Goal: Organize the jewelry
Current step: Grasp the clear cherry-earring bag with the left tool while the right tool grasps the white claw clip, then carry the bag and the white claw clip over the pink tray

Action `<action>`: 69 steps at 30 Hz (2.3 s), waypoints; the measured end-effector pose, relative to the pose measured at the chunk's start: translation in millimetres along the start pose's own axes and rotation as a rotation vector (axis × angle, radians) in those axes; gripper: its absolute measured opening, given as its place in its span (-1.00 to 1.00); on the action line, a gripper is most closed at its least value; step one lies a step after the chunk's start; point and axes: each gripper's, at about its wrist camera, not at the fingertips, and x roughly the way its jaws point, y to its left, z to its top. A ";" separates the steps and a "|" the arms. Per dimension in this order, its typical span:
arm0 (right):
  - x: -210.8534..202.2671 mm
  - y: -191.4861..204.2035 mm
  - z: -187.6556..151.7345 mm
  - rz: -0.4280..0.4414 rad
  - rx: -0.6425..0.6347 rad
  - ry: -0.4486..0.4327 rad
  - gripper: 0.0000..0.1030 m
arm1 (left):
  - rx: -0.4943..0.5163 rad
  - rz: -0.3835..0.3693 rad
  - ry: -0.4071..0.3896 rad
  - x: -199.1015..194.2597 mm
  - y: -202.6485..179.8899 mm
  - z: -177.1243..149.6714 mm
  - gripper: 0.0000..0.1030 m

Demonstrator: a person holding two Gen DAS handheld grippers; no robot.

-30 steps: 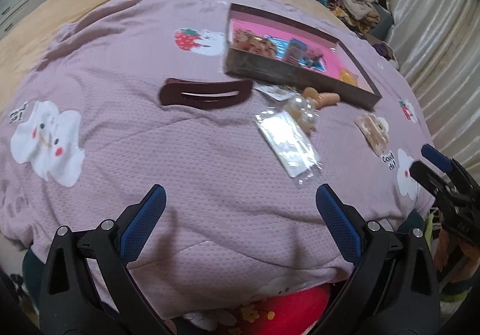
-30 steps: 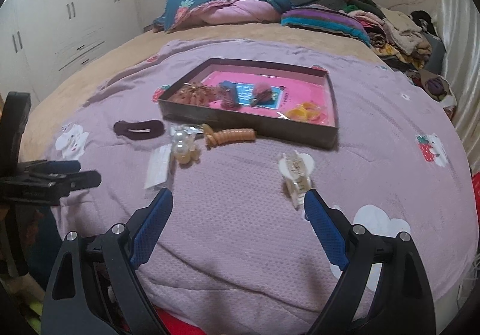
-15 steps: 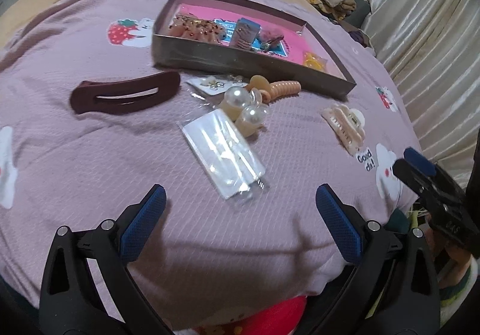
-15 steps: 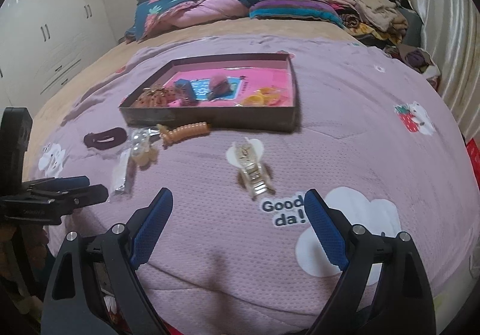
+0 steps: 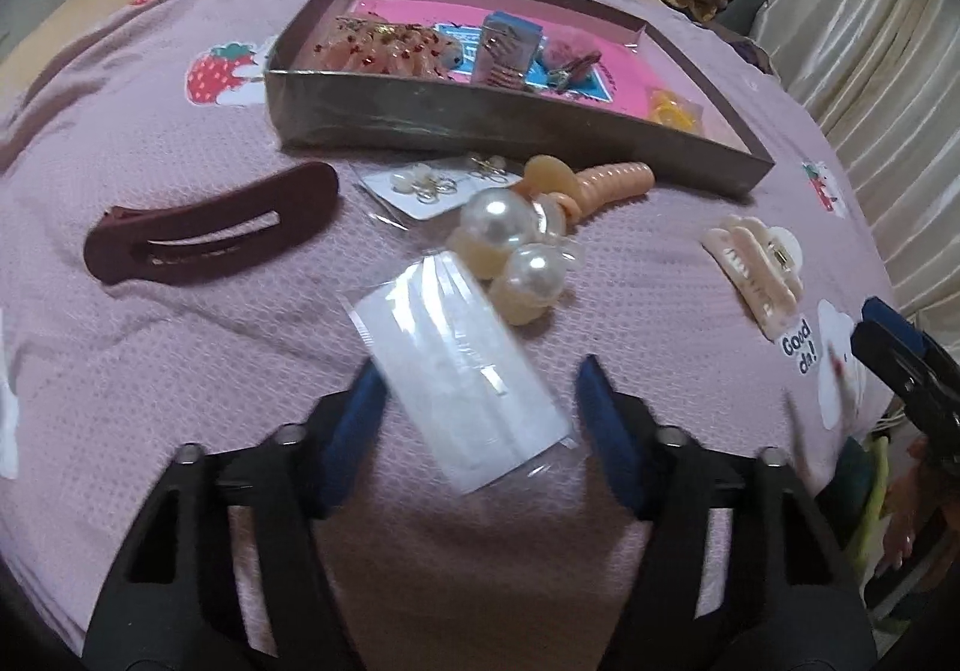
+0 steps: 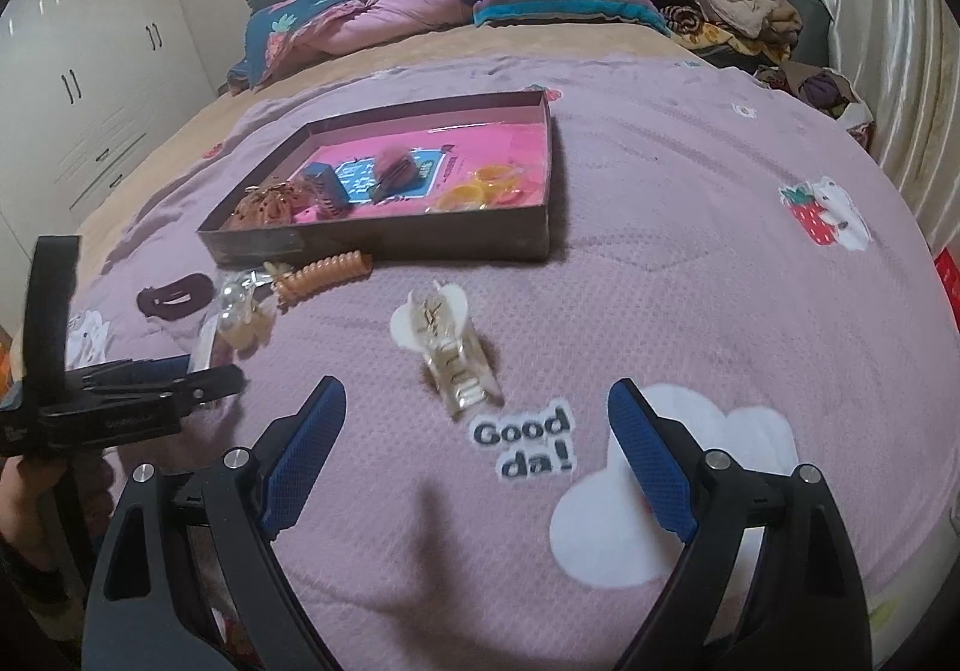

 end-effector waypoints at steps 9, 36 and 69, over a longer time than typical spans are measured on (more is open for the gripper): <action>59.6 12.1 19.7 -0.023 -0.097 0.077 0.62 | -0.037 -0.029 0.009 -13.5 20.9 -8.0 -0.25; 20.2 87.8 4.8 0.188 -0.214 0.077 -0.47 | -0.138 -0.078 -0.046 -53.8 65.3 -14.1 -0.33; 0.5 72.8 26.5 0.163 -0.153 -0.001 -0.47 | -0.106 -0.095 -0.159 -101.7 53.2 18.7 -0.54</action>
